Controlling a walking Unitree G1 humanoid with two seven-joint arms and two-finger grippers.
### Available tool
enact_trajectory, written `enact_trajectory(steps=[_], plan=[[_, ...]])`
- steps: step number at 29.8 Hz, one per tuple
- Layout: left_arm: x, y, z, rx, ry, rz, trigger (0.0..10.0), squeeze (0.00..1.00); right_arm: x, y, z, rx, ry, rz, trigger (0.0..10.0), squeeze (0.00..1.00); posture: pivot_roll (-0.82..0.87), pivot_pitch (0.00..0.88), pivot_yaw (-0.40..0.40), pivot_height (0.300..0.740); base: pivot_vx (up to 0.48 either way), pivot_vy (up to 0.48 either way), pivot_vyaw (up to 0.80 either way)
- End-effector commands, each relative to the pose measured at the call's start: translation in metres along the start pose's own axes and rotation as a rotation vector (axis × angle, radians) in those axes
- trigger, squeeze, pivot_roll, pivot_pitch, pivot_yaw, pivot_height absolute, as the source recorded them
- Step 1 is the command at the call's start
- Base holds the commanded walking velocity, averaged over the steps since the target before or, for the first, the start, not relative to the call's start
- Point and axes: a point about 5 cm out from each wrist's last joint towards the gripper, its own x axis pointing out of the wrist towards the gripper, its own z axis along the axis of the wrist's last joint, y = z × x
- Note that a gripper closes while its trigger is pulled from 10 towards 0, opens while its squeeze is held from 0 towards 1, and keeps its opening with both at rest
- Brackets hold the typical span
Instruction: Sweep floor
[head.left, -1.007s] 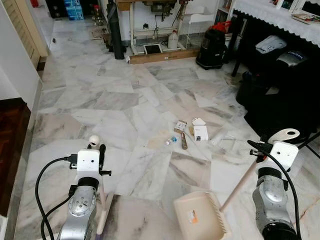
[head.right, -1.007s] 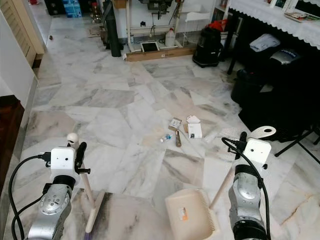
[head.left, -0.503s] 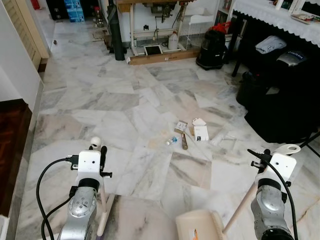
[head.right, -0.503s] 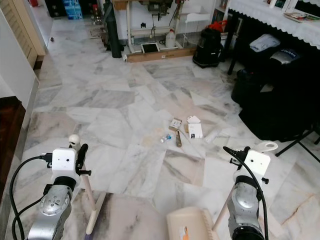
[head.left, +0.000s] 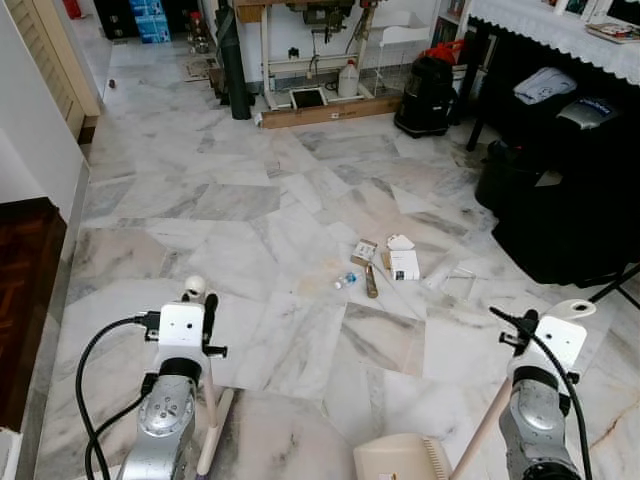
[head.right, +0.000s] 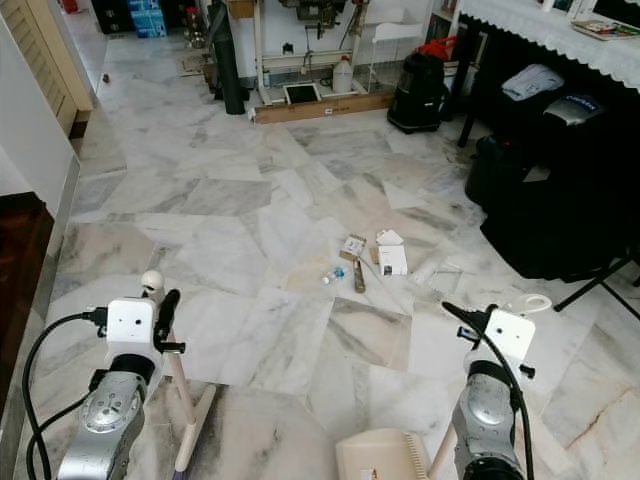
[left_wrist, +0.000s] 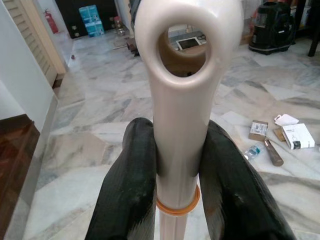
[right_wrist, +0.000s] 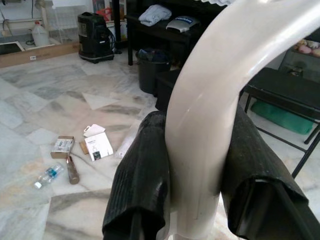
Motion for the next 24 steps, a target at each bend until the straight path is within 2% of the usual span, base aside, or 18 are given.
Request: enact_trajectory(steps=[1,10,11,12,13,14,15,16,20,22,23,24], plan=[[0.0012,-0.0004,0.0096,0.003,-0.04,-0.007,10.0,0.0,0.0061,-0.0011,0.0097,-0.005,-0.047,-0.003,10.0,0.0,0.01,0.0,0.004,0.74,0.0,0.0,0.0],[0.0016,-0.0011,0.0102,0.001,-0.043,-0.014,10.0,0.0,0.0128,-0.0077,0.0178,-0.014,-0.081,-0.019,10.0,0.0,0.01,0.0,0.006,0.74,0.0,0.0,0.0],[0.0015,-0.0014,0.0103,0.0,-0.044,-0.015,10.0,0.0,0.0129,-0.0073,0.0181,-0.014,-0.083,-0.014,10.0,0.1,0.01,0.0,0.006,0.74,0.0,0.0,0.0],[0.0015,-0.0015,0.0103,0.0,-0.044,-0.016,10.0,0.0,0.0128,-0.007,0.0181,-0.013,-0.083,-0.011,10.0,0.38,0.01,0.0,0.006,0.74,0.0,0.0,0.0],[0.0015,-0.0016,0.0103,0.0,-0.044,-0.016,10.0,0.0,0.0127,-0.0067,0.0178,-0.013,-0.083,-0.009,10.0,0.44,0.01,0.0,0.006,0.74,0.0,0.0,0.0],[0.0015,-0.0017,0.0102,0.0,-0.044,-0.016,10.0,0.0,0.0126,-0.0064,0.0177,-0.011,-0.083,-0.007,10.0,0.64,0.01,0.0,0.006,0.74,0.0,0.0,0.0],[0.0015,-0.0017,0.0102,0.0,-0.044,-0.016,10.0,0.0,0.0126,-0.0064,0.0177,-0.011,-0.083,-0.007,10.0,0.64,0.01,0.0,0.006,0.74,0.0,0.0,0.0],[0.0015,-0.0017,0.0102,0.0,-0.044,-0.016,10.0,0.0,0.0122,-0.0056,0.0172,-0.009,-0.082,-0.004,10.0,1.0,0.01,0.0,0.006,0.74,0.0,0.0,0.0],[0.0016,-0.0018,0.0104,0.001,-0.045,-0.017,10.0,0.0,0.0115,-0.0042,0.016,-0.011,-0.078,0.0,10.0,1.0,0.01,0.0,0.006,0.74,0.0,0.0,0.0],[0.0018,-0.002,0.0106,0.001,-0.046,-0.017,10.0,0.0,0.0111,-0.0039,0.0152,-0.013,-0.074,0.002,10.0,0.96,0.01,0.0,0.007,0.74,0.0,0.0,0.0],[0.0018,-0.0022,0.0107,0.001,-0.046,-0.018,10.0,0.0,0.0109,-0.0036,0.0147,-0.015,-0.072,0.004,10.0,0.61,0.01,0.0,0.007,0.74,0.0,0.0,0.0],[0.0019,-0.0022,0.0106,0.0,-0.046,-0.018,10.0,0.0,0.0107,-0.0033,0.0144,-0.016,-0.071,0.006,10.0,0.61,0.01,0.0,0.006,0.74,0.0,0.0,0.0]])
